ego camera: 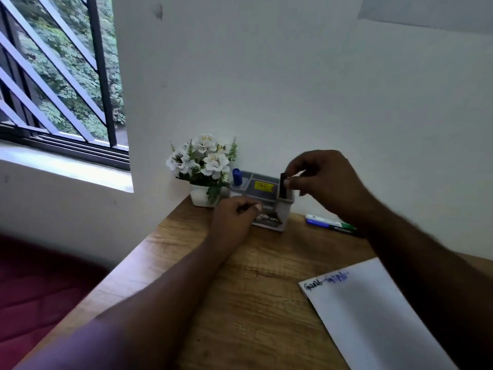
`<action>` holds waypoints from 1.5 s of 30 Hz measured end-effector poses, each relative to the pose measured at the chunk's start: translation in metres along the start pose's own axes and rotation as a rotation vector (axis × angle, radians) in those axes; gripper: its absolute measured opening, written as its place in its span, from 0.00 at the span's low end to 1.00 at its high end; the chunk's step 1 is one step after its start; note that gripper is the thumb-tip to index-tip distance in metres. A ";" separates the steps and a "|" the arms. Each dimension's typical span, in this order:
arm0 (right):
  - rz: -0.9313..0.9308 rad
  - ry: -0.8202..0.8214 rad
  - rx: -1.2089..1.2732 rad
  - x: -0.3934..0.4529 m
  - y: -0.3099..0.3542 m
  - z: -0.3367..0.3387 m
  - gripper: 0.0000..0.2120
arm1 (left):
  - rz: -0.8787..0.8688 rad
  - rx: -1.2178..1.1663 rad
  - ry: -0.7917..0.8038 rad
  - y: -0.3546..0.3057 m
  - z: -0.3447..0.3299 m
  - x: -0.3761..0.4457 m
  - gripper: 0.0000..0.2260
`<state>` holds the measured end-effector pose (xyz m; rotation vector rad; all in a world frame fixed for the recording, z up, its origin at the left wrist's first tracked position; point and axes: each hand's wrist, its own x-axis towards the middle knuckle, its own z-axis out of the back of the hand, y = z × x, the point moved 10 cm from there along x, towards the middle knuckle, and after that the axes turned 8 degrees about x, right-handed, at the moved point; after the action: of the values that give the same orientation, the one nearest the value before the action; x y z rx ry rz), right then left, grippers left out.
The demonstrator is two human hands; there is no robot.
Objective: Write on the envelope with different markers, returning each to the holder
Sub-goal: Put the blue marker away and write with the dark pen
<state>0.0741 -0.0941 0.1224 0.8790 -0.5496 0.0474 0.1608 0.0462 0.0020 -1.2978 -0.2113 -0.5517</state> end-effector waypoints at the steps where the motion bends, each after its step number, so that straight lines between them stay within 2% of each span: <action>1: -0.016 -0.014 -0.050 -0.007 -0.010 0.017 0.08 | -0.007 -0.009 0.028 -0.005 -0.010 -0.003 0.06; 3: -0.097 -0.017 -0.195 -0.019 -0.045 0.045 0.08 | -0.006 -0.035 0.100 -0.015 -0.032 -0.010 0.06; 5: -0.199 0.067 -0.447 -0.028 -0.090 0.058 0.05 | 0.018 -0.077 0.182 -0.020 -0.054 -0.019 0.05; 7: -0.284 0.183 -0.660 -0.038 -0.135 0.059 0.08 | 0.069 -0.110 0.300 -0.020 -0.077 -0.026 0.05; 10: -0.324 0.229 -0.769 -0.046 -0.169 0.056 0.15 | 0.212 -0.158 0.484 -0.005 -0.099 -0.036 0.06; 12: -0.316 0.240 -0.824 -0.046 -0.180 0.052 0.17 | 0.216 -0.134 0.485 0.000 -0.100 -0.037 0.07; 17: -0.281 0.247 -0.820 -0.035 -0.187 0.039 0.09 | 0.046 0.113 0.476 -0.011 -0.097 -0.039 0.08; 21: -0.175 0.352 -0.854 -0.042 -0.172 0.025 0.09 | -0.023 0.156 0.447 -0.024 -0.092 -0.042 0.13; 23: -0.030 0.351 -0.767 -0.053 -0.147 0.019 0.08 | 0.007 0.068 0.404 -0.030 -0.089 -0.043 0.18; 25: 0.139 0.332 -0.561 -0.070 -0.112 0.013 0.06 | 0.079 -0.039 0.395 -0.032 -0.088 -0.044 0.21; 28: 0.279 0.270 -0.472 -0.095 -0.075 0.013 0.04 | 0.059 -0.070 0.450 -0.040 -0.092 -0.047 0.14; 30: 0.251 0.228 -0.502 -0.105 -0.069 0.019 0.04 | -0.019 -0.049 0.455 -0.050 -0.092 -0.049 0.06; 32: 0.162 0.197 -0.443 -0.108 -0.071 0.024 0.07 | -0.099 -0.058 0.450 -0.061 -0.095 -0.052 0.06; 36: -0.246 0.182 -0.062 -0.104 -0.101 0.037 0.20 | -0.133 -0.104 0.424 -0.068 -0.093 -0.054 0.06; 39: -0.485 -0.025 -0.010 -0.120 -0.134 0.088 0.25 | -0.066 -0.187 0.264 -0.047 -0.053 -0.032 0.05; 40: -0.519 -0.034 0.009 -0.127 -0.143 0.097 0.24 | -0.067 -0.174 0.243 -0.044 -0.046 -0.028 0.05; 43: -0.417 0.002 0.276 -0.135 -0.142 0.090 0.06 | -0.136 -0.013 0.416 -0.052 -0.081 -0.043 0.07; 45: -0.262 -0.042 0.441 -0.129 -0.127 0.088 0.09 | -0.183 0.045 0.540 -0.060 -0.109 -0.062 0.10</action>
<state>-0.0427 -0.2177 0.0143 1.3792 -0.4657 -0.0918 0.0608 -0.0504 -0.0045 -1.0478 0.1078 -1.0249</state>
